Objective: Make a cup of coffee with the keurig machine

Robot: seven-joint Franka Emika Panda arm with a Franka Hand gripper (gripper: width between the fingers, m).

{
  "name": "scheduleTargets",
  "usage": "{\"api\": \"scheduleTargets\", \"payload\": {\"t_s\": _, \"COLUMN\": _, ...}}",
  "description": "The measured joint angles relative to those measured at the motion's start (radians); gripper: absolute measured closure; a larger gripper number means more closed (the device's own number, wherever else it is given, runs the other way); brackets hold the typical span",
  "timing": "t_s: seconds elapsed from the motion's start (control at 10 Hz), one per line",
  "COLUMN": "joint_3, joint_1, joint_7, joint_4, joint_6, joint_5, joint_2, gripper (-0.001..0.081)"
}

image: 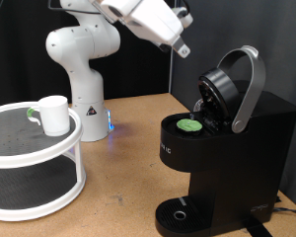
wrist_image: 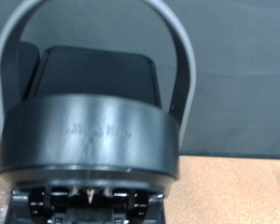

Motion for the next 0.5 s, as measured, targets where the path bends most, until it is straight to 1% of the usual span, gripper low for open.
{"api": "scheduleTargets", "payload": {"t_s": 0.3, "joint_3": -0.021, "joint_1": -0.006, "joint_7": 0.006, "joint_4": 0.048, "joint_6": -0.084, "joint_5": -0.003, "joint_2": -0.002, "gripper": 0.0003}}
{"api": "scheduleTargets", "payload": {"t_s": 0.5, "joint_3": -0.019, "joint_1": -0.004, "joint_7": 0.006, "joint_4": 0.043, "joint_6": -0.078, "joint_5": 0.01, "joint_2": -0.001, "gripper": 0.0003}}
